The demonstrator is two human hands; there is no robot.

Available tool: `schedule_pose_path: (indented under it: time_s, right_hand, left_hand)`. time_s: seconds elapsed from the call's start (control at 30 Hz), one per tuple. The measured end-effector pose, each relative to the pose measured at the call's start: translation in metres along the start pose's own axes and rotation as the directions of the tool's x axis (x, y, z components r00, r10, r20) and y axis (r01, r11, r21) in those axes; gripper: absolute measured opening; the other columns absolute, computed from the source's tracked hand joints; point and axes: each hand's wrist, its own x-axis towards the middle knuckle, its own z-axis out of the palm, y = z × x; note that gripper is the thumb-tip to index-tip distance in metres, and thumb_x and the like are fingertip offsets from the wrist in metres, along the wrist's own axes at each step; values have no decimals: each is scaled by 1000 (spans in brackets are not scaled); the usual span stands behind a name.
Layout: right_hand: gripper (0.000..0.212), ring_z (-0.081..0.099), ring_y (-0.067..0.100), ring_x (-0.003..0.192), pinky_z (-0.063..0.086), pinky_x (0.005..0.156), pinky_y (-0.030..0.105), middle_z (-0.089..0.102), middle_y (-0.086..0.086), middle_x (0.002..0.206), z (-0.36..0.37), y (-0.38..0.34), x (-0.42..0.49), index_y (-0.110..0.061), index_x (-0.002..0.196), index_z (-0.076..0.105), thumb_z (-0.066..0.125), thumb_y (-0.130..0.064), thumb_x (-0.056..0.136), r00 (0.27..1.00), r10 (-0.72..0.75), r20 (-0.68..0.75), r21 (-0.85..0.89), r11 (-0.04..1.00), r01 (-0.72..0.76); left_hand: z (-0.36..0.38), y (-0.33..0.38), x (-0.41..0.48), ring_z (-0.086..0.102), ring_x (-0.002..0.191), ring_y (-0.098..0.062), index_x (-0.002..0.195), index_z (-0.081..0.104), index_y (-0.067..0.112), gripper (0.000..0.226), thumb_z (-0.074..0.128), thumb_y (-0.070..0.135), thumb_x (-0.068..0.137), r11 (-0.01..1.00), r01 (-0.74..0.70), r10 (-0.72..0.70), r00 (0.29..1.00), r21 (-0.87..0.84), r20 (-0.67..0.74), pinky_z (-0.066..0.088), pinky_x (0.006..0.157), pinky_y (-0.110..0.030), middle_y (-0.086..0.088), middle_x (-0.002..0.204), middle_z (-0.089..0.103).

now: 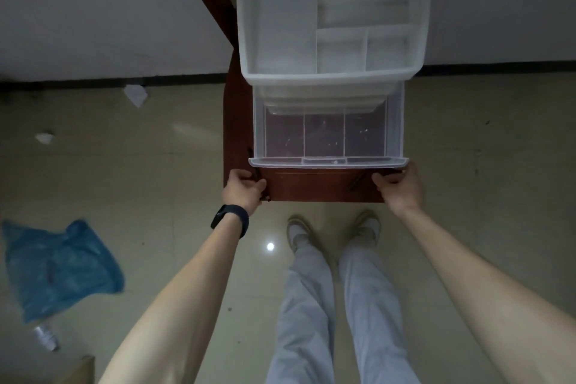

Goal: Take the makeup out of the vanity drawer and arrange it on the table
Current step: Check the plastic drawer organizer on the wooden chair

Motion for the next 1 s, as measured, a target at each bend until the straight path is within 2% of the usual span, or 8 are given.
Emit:
schedule_pose_path:
  time_s: [0.13,0.27,0.4,0.5,0.6,0.67,0.87,1.0]
  right_hand:
    - [46,64,28,99,45,79,31,65,3,98,6,-12,-6,-12,109,51,78,-38,83,999,-21,-35,-97,995,17]
    - [63,55,28,121,48,90,35,53,7,138,16,-24,-23,-21,141,46,62,-55,90,970,-243,28,-289,927,241]
    - [57,38,33,137,44,106,47,41,13,151,28,-28,-30,-20,148,41,57,-37,97,952,-270,146,-418,855,307]
    - [59,33,37,136,42,106,52,31,19,153,26,-22,-37,-17,151,37,54,-28,96,943,-261,204,-535,777,331]
    - [60,35,35,131,43,105,49,30,16,153,17,-17,-42,-18,152,36,54,-26,95,913,-287,289,-561,722,405]
    - [62,36,34,132,39,109,45,31,13,156,8,-17,-47,-18,154,36,56,-24,95,903,-286,320,-520,744,420]
    - [52,45,28,139,34,117,38,51,8,148,-38,-27,-95,-15,147,48,61,-16,96,952,-186,242,-243,938,245]
    - [41,61,21,113,44,103,31,63,12,131,-60,-45,-130,-11,135,54,65,-11,96,978,7,209,135,990,-36]
  left_hand:
    - [6,3,7,69,89,-30,102,48,15,36,76,29,85,989,-30,39,997,144,-64,58,83,-46,-12,104,66]
    - [9,8,5,70,83,-31,102,47,14,37,74,33,85,983,-36,53,995,182,-86,58,82,-45,-13,105,65]
    - [6,9,2,70,78,-22,106,53,17,33,74,32,86,984,-89,97,994,151,-45,58,67,-29,-8,102,67]
    - [3,12,0,66,71,-11,106,56,17,29,75,27,87,985,-102,105,994,139,-13,46,47,-10,-5,100,68]
    - [-1,17,-4,62,72,-9,112,56,17,31,72,26,88,972,-107,103,994,209,31,46,57,-13,-2,104,67]
    - [-8,21,-11,59,84,-15,120,55,15,36,70,25,90,958,-119,108,992,261,58,45,74,-24,-3,109,65]
    - [-45,36,-50,60,108,-25,131,51,14,42,65,21,92,941,-195,186,981,278,60,46,87,-30,-8,123,62]
    - [-70,53,-78,59,112,-27,136,47,14,47,64,17,92,923,-282,297,955,262,-20,45,89,-32,-12,131,56]
